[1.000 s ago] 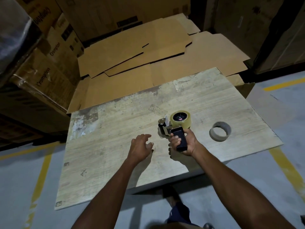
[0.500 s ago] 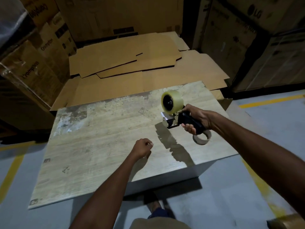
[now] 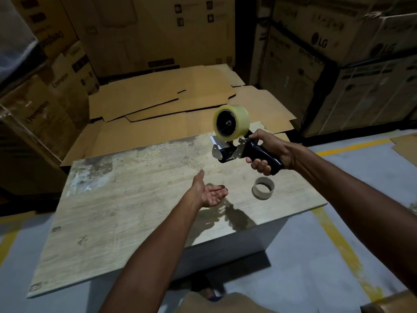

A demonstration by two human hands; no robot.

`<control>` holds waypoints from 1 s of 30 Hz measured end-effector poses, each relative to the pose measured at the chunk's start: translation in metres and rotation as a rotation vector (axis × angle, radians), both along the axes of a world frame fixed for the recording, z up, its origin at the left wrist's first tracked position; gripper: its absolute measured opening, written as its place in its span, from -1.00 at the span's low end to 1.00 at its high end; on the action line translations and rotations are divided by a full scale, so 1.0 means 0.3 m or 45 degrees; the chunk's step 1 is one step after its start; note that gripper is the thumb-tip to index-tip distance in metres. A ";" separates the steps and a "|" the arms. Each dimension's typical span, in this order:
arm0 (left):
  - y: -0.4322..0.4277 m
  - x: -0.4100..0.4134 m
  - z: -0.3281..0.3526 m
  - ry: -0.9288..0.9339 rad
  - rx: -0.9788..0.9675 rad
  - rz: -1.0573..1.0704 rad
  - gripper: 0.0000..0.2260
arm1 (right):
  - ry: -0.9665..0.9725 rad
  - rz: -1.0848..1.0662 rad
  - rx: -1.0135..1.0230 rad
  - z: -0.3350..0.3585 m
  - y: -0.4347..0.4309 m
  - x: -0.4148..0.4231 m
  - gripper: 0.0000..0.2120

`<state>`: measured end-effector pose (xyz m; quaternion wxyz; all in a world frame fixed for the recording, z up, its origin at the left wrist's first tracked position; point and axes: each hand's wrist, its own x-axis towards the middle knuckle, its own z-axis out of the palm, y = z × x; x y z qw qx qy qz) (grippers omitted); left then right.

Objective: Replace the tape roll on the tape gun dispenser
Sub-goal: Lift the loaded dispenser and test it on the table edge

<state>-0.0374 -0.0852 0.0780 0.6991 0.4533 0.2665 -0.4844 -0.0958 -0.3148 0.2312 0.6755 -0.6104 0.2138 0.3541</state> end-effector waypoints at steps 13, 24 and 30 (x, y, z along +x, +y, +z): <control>-0.029 -0.052 0.062 -0.225 0.103 -0.146 -0.83 | -0.112 0.102 -0.144 0.021 -0.020 -0.146 -0.42; 0.025 -0.091 0.158 -0.882 0.604 -0.081 -0.78 | -0.256 0.067 -0.160 -0.058 -0.009 -0.326 -0.36; 0.064 -0.108 0.148 -1.270 0.813 -0.142 -0.78 | -0.256 -0.058 -0.052 -0.220 0.048 -0.466 -0.38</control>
